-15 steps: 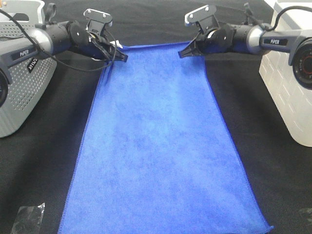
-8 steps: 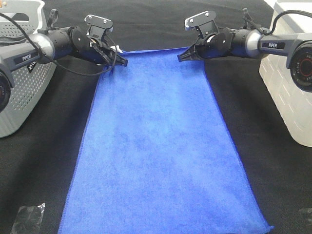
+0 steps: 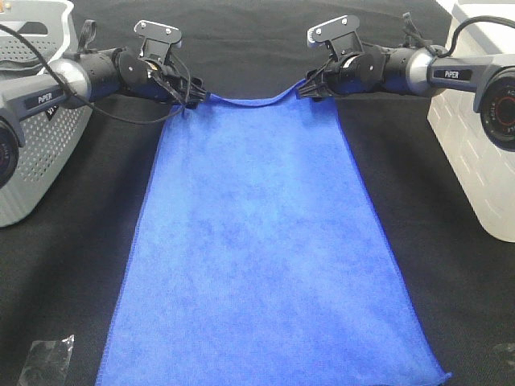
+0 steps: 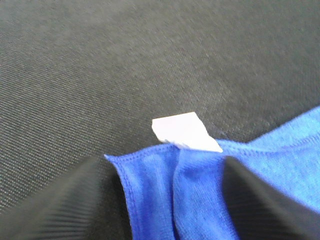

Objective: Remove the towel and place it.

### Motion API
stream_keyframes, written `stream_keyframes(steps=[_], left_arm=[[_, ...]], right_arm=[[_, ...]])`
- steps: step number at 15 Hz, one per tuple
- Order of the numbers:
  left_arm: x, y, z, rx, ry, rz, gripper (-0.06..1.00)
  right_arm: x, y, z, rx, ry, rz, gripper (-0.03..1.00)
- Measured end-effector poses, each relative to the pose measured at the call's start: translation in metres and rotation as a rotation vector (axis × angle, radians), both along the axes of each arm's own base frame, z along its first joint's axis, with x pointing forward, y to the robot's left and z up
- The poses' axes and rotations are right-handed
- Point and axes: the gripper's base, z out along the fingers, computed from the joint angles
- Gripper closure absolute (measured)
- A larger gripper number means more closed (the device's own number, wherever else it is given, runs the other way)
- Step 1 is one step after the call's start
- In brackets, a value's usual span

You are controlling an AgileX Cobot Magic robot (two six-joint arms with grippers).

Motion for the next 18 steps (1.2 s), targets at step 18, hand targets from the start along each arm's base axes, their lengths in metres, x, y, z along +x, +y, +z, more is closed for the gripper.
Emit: stream_keyframes(steps=[18], left_arm=[[-0.010, -0.003, 0.056, -0.007, 0.091, -0.049, 0.17]], right_arm=[[-0.008, 0.000, -0.013, -0.086, 0.150, 0.051, 0.28]])
